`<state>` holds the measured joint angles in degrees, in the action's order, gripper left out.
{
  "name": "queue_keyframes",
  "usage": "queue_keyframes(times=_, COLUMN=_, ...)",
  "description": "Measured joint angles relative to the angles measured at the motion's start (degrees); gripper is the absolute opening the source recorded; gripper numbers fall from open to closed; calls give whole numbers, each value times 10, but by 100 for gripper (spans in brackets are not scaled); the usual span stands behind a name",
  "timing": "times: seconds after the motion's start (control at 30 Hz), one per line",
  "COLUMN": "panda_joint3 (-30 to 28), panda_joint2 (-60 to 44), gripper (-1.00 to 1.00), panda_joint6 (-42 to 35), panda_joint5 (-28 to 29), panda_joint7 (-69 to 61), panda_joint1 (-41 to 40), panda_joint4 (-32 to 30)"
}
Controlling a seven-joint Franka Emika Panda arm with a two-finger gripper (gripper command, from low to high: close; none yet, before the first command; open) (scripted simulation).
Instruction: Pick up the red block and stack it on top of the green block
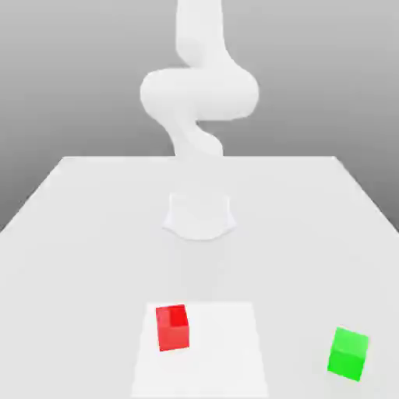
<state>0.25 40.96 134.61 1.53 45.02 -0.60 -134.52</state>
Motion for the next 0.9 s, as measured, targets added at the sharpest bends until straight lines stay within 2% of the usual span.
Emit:
queue_keyframes(times=0.27, panda_joint3=-10, panda_joint2=-175, gripper=0, panda_joint6=99, panda_joint5=42, panda_joint7=-38, panda_joint1=-17, panda_joint4=-95)
queue_keyframes(times=0.43, panda_joint3=-28, panda_joint2=-279, gripper=0, panda_joint6=160, panda_joint5=45, panda_joint7=-76, panda_joint1=-21, panda_joint4=-152)
queue_keyframes(times=0.63, panda_joint3=-39, panda_joint2=-402, gripper=0, panda_joint6=233, panda_joint5=-2, panda_joint7=-159, panda_joint1=-24, panda_joint4=-221)
queue_keyframes(times=0.87, panda_joint3=-20, panda_joint2=-546, gripper=0, panda_joint6=351, panda_joint5=-40, panda_joint7=-195, panda_joint1=-38, panda_joint4=-215)
queue_keyframes(times=0.9, panda_joint3=-18, panda_joint2=-557, gripper=-100, panda_joint6=360, panda_joint5=-41, panda_joint7=-196, panda_joint1=-39, panda_joint4=-214)
